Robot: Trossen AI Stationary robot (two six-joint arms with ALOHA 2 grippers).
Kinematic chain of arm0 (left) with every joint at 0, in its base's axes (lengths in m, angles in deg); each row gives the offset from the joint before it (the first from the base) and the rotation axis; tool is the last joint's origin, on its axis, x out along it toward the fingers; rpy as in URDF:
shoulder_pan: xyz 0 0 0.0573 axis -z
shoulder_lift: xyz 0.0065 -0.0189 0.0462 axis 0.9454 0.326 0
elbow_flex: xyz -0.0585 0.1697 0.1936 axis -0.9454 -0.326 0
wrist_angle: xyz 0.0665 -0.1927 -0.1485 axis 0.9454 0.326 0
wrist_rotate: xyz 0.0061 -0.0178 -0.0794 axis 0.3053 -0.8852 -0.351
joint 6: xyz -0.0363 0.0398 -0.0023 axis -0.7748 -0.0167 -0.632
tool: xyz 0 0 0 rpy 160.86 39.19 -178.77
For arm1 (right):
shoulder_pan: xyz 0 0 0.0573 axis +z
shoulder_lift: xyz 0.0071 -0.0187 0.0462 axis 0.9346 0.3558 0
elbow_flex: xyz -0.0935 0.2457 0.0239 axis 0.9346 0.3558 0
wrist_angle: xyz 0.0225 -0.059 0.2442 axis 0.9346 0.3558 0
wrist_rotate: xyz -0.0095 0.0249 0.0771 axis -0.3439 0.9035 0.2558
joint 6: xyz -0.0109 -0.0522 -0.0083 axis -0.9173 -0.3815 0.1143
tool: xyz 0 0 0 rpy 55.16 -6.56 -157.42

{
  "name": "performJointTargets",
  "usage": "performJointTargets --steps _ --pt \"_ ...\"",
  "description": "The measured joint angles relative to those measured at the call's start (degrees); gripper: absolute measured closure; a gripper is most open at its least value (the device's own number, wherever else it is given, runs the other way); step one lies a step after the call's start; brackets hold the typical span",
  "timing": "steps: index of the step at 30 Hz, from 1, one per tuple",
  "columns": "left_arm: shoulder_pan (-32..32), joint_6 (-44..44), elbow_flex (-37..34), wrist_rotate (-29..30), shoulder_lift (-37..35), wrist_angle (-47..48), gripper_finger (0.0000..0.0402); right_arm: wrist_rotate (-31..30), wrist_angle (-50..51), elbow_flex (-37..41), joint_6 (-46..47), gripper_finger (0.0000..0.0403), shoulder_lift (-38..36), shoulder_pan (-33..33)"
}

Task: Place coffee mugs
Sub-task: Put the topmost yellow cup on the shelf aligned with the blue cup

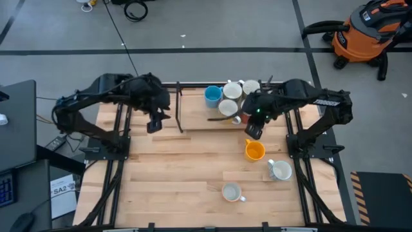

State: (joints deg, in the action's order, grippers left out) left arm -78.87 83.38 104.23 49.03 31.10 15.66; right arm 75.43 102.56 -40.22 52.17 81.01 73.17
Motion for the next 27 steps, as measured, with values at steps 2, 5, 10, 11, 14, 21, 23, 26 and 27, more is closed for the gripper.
performJointTargets --steps 2,5,10,11,14,21,23,26,27 --pt "0.6 -2.0 -7.3 0.0 -3.8 -5.1 0.0237 0.1 0.9 1.5 3.7 0.0286 0.1 1.6" --pt "1.6 -5.2 -16.5 -0.1 -8.4 -12.2 0.0237 0.3 0.9 5.0 8.2 0.0286 -0.3 3.6" --pt "3.1 -9.1 -25.9 0.0 -12.4 -18.1 0.0237 3.6 0.9 12.2 17.1 0.0286 -1.6 5.5" --pt "3.4 -9.7 -26.8 0.0 -12.5 -18.7 0.0237 4.4 0.9 13.8 19.1 0.0286 -2.0 5.7" --pt "4.3 -10.6 -28.5 0.0 -12.8 -19.7 0.0237 4.9 0.9 18.7 25.5 0.0286 -3.5 6.3" --pt "5.7 -10.8 -29.1 0.0 -12.7 -22.8 0.0237 4.7 0.8 29.4 42.5 0.0286 -8.4 7.4" --pt "5.7 -10.6 -29.1 0.0 -12.7 -23.2 0.0237 4.6 0.7 32.1 45.7 0.0286 -9.3 7.6" --pt "5.7 -10.5 -29.1 0.0 -12.7 -24.1 0.0237 4.7 -0.4 35.7 48.7 0.0286 -9.5 7.6" --pt "5.7 -10.5 -29.1 0.0 -12.7 -24.2 0.0237 4.8 -1.0 36.7 49.0 0.0286 -9.6 7.6"
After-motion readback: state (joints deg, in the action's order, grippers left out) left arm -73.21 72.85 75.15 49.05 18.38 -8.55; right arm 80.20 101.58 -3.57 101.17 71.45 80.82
